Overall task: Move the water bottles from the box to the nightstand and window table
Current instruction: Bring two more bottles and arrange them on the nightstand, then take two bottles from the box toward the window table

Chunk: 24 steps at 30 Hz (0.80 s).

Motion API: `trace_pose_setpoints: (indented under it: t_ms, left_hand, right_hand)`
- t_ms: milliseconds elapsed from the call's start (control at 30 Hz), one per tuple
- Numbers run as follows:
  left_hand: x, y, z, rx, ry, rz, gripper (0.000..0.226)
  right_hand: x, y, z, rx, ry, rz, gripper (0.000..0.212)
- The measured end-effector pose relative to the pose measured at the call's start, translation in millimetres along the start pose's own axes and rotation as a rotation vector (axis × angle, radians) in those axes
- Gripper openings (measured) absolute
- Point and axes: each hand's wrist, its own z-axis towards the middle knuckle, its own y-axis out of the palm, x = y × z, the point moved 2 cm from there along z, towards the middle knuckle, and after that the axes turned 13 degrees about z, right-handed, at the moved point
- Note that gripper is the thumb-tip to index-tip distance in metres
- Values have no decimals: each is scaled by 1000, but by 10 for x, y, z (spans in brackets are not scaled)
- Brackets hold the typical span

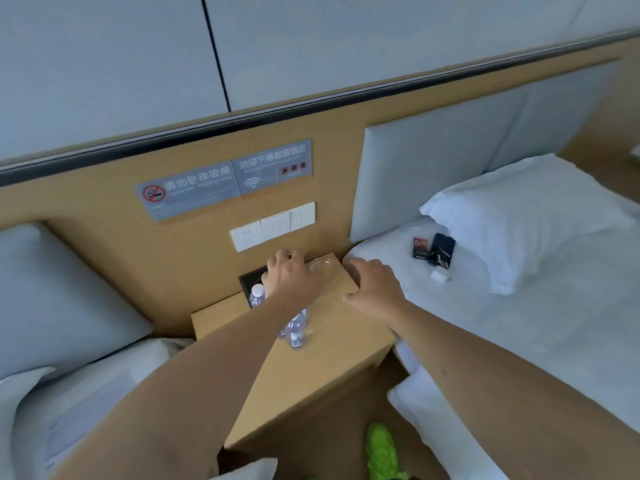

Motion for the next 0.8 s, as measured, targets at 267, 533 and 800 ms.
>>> trace_pose_setpoints:
  t_ms: [267, 533, 800]
  left_hand:
    - [1587, 74, -554, -26, 402, 80, 63]
    - [3557, 598, -2013, 33, 924, 215, 70]
    - [5303, 1369, -4373, -64, 1361, 247, 70]
  right_hand:
    - [944, -1032, -1053, 290, 246, 12, 77]
    - [2374, -1902, -2910, 542, 550, 31, 81]
    - [3711, -2405, -5514, 776, 915, 62, 80]
